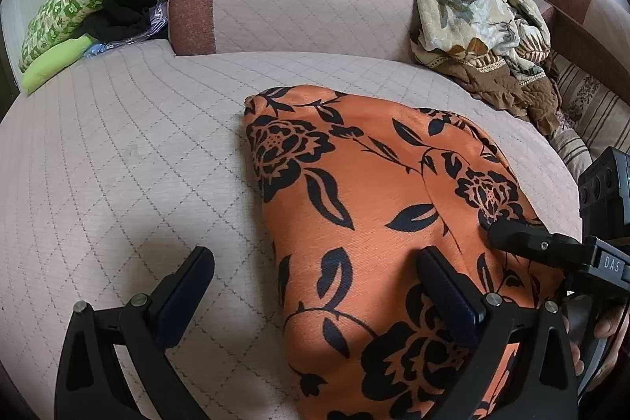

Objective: Fold small clothes

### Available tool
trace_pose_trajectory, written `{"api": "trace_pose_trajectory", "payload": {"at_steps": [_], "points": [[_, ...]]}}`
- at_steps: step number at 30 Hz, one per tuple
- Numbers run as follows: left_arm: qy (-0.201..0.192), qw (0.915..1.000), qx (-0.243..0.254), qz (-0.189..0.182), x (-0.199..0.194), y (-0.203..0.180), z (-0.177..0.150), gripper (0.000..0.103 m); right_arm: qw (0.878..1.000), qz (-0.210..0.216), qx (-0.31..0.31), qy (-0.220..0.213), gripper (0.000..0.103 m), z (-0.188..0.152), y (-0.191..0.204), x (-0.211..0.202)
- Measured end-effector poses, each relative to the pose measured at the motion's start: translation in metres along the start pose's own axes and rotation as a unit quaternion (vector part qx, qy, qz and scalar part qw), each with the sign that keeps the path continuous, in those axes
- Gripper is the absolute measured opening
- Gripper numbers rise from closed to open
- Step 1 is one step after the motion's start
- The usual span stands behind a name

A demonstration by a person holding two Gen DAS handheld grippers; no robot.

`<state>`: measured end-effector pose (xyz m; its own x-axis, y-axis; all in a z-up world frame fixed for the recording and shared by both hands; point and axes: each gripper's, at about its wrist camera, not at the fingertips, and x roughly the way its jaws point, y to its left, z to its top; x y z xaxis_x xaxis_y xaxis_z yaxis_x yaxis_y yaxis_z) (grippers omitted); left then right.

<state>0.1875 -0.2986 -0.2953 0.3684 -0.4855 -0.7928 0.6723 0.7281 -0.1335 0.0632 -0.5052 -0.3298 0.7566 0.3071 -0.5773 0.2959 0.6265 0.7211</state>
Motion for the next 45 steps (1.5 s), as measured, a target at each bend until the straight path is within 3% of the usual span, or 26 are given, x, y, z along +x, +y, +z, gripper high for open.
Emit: {"api": "trace_pose_trajectory", "payload": {"at_steps": [7,21,25,29,33,36,38,40,45], "points": [[0.000,1.0000,-0.001,-0.002,-0.001,0.000,0.001,0.103,0.999,0.036,0.018,-0.004,0.088,0.000,-0.001,-0.002],[-0.002,0.9998,-0.011,-0.017,0.003,0.005,-0.001,0.102,1.000,0.013,-0.001,-0.003,0.083,-0.002,0.001,0.001],[-0.011,0.9996,-0.002,-0.026,-0.001,0.000,-0.001,0.092,1.000,0.014,-0.005,-0.011,0.083,-0.005,0.002,-0.002],[-0.010,0.9997,0.006,-0.023,0.001,-0.003,0.001,0.092,1.000,0.014,-0.005,-0.011,0.083,-0.006,0.001,-0.003],[0.023,0.9971,-0.045,-0.058,0.014,0.012,0.001,0.097,1.000,0.012,-0.008,-0.010,0.083,-0.007,0.001,-0.002],[0.057,0.9862,-0.106,-0.114,0.025,0.029,-0.002,0.097,1.000,0.009,-0.012,-0.010,0.083,-0.007,0.001,-0.001],[0.057,0.9836,-0.117,-0.125,0.025,0.031,-0.003,0.096,1.000,0.007,-0.013,-0.011,0.083,-0.006,0.003,-0.001],[0.048,0.9839,-0.106,-0.136,0.021,0.027,-0.003,0.079,1.000,-0.001,-0.019,-0.013,0.082,-0.006,0.007,-0.002],[0.031,0.9875,-0.092,-0.124,0.012,0.018,-0.003,0.058,0.999,-0.030,-0.032,-0.029,0.074,-0.007,0.019,-0.007]]}}
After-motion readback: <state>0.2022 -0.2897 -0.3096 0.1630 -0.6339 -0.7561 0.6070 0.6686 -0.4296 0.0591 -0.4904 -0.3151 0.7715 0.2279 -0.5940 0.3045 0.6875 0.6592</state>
